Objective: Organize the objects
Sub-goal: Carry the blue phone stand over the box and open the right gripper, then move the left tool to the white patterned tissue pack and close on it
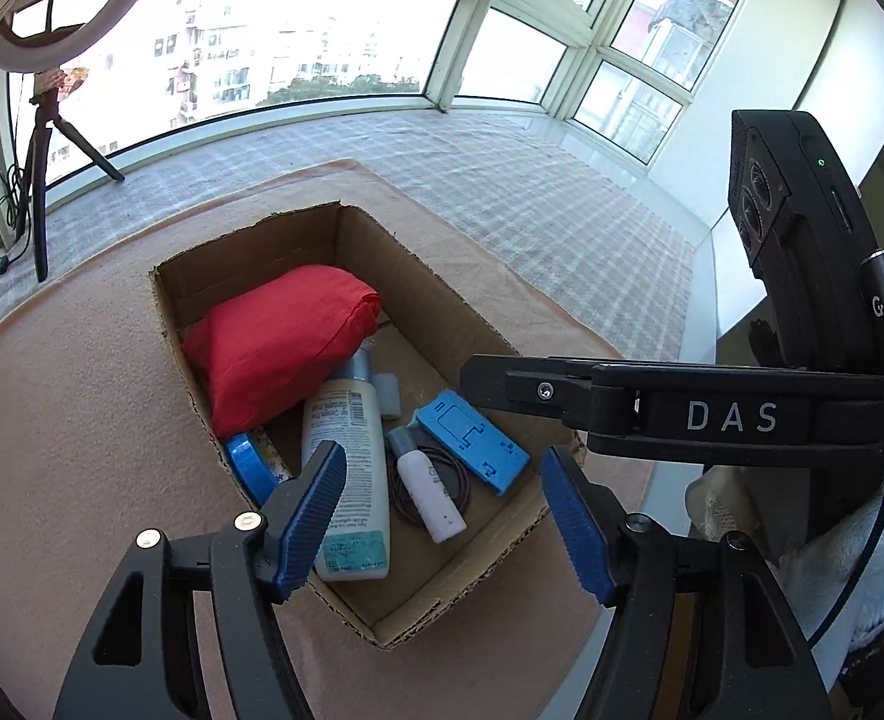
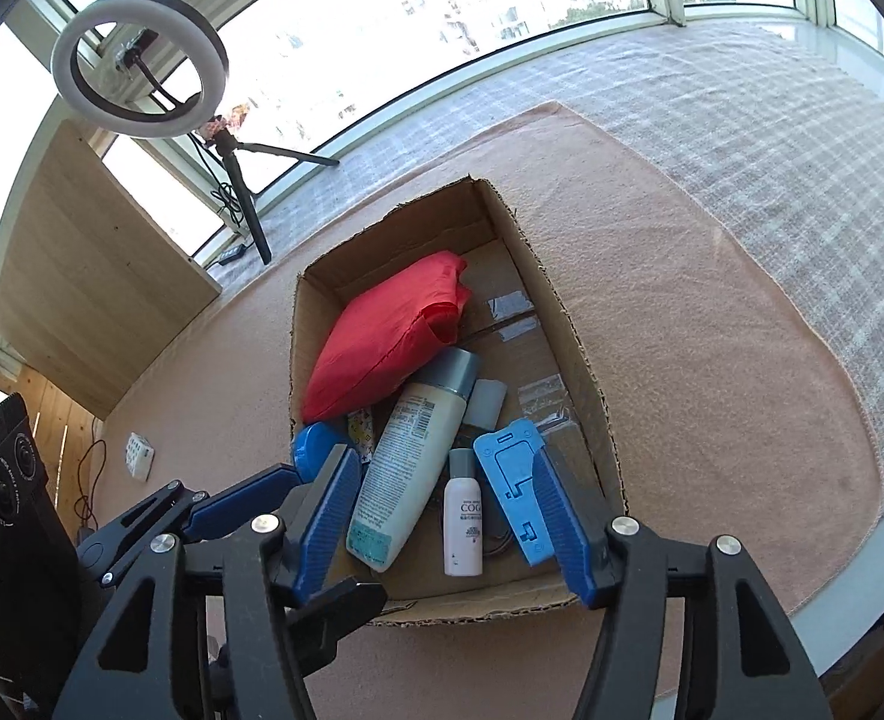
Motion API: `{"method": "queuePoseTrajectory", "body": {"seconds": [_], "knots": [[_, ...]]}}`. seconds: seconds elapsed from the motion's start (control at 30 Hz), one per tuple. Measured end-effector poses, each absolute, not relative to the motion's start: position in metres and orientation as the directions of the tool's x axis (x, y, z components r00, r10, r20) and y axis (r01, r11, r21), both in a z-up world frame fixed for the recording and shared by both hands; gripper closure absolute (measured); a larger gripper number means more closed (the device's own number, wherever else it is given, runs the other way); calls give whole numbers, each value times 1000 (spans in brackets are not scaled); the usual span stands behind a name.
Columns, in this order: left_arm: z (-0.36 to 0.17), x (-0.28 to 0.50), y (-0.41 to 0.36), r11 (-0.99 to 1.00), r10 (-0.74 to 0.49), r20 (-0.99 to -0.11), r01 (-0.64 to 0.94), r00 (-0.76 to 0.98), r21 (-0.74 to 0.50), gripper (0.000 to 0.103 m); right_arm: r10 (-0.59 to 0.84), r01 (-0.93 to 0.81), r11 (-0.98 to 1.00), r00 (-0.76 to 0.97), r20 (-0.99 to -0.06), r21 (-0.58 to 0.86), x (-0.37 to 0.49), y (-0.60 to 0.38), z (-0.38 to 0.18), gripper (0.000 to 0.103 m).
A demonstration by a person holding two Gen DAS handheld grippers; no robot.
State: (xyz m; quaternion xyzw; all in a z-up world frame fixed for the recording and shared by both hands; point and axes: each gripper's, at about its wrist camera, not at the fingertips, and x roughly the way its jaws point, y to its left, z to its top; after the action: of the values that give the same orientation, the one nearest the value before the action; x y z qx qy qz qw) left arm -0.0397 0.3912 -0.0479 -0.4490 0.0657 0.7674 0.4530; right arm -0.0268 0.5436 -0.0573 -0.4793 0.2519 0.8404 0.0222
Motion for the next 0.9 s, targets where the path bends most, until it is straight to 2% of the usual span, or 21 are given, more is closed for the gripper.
{"method": "queuePoseTrajectory", "body": {"seconds": [0.17,0.47,0.53,0.63,0.7,0.9], "knots": [[-48,-43,380,-595,635,-749,-739,-191,-316,31,-189,-297,-869,-539,-821,396,-25,547,-56,43],[-46,-48,341,-647,617,-753,-693,-230,-319,22,-179,-293,-878,-534,-826,379,-29,531,-57,39],[-46,-54,325,-672,606,-757,-667,-246,-321,21,-183,-288,-879,-535,-825,381,-31,525,-58,37],[-48,-64,295,-717,587,-761,-614,-278,-329,20,-187,-279,-881,-535,-824,381,-34,514,-59,27],[-48,-72,272,-749,571,-763,-573,-304,-333,20,-196,-270,-882,-532,-824,385,-38,505,-60,24],[-50,-95,193,-837,502,-778,-440,-378,-327,18,-225,-224,-897,-510,-830,381,-52,471,-64,23]]}}
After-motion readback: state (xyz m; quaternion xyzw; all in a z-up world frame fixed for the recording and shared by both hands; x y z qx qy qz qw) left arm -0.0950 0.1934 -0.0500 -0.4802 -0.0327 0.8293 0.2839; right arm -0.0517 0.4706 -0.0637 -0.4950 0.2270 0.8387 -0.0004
